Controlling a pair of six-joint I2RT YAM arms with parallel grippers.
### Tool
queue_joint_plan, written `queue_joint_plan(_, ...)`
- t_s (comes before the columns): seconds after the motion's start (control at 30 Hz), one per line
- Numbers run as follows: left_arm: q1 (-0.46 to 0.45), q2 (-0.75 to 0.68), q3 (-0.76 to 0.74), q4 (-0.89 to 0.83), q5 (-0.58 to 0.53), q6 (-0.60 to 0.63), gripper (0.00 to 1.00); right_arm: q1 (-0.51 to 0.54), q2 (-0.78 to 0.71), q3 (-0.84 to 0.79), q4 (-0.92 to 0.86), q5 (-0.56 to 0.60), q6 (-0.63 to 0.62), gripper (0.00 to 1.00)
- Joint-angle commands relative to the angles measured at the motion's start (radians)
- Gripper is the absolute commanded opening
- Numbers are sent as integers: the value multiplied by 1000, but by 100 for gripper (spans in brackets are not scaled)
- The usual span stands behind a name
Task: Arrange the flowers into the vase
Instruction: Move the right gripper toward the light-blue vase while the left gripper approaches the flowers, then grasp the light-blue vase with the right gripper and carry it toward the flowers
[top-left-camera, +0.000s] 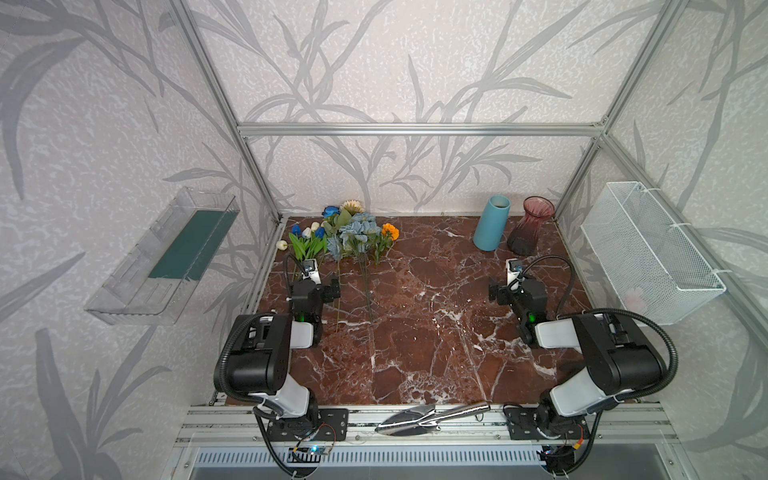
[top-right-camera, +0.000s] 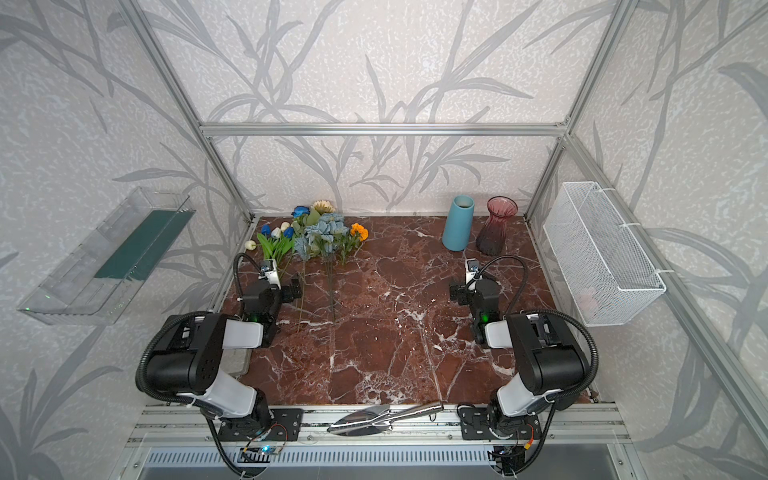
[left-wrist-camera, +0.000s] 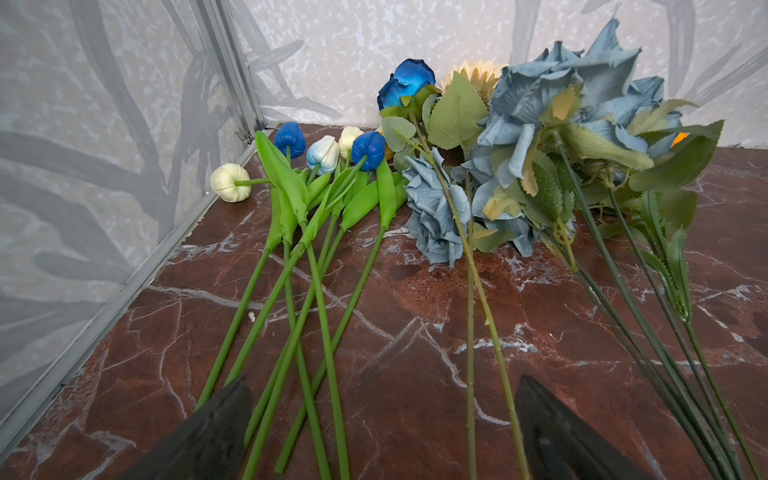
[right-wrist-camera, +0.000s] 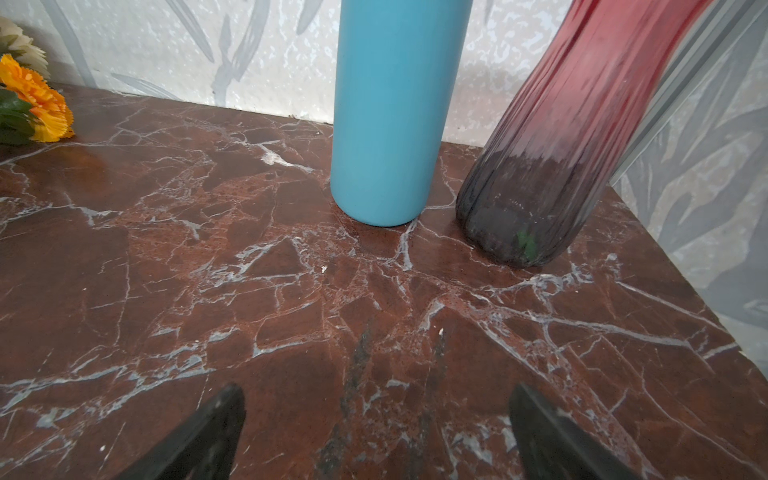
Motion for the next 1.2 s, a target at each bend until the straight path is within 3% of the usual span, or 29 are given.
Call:
queue_joint_plan(0.0, -1, -68, 7, -53, 1, 1, 99, 14, -13, -65, 117, -106, -65, 99)
queue_joint_plan(0.07, -5, -152, 14, -146, -10, 7, 99, 14, 18, -92, 214, -97, -57, 99)
queue_joint_plan(0.17, -68, -311, -4, -206, -74, 54, 99, -1, -11, -11, 28, -71, -26, 100)
queue_joint_plan(0.23, -132, -435, -20, -210, -85, 54, 99, 18, -106, -48, 28, -95, -57, 100)
queue_joint_plan(0.3, -198, -552, 35, -322, -77, 40, 99, 92, -327, -55, -135, 35, -80, 99)
queue_joint_plan(0.37, -247, -592, 118, -444, -53, 38, 99, 94, -495, 20, -410, 3, 20, 100)
queue_joint_plan(0.43, -281, -572, 193, -501, -7, 28, 99, 104, -530, 142, -589, -75, 61, 89)
queue_joint_plan(0.53, -286, -465, 293, -524, 65, -13, 99, 124, -386, 316, -732, -51, 100, 88)
queue_joint_plan(0.8, -284, -213, 417, -430, 152, -51, 99, 119, -45, 595, -715, 45, 181, 99)
queue_joint_plan(0.93, -284, -190, 392, -381, 173, -85, 99, 82, 55, 711, -766, 68, 221, 99)
queue_joint_plan(1.17, -283, -204, 306, -314, 165, -114, 99, 39, 147, 760, -708, 145, 233, 99)
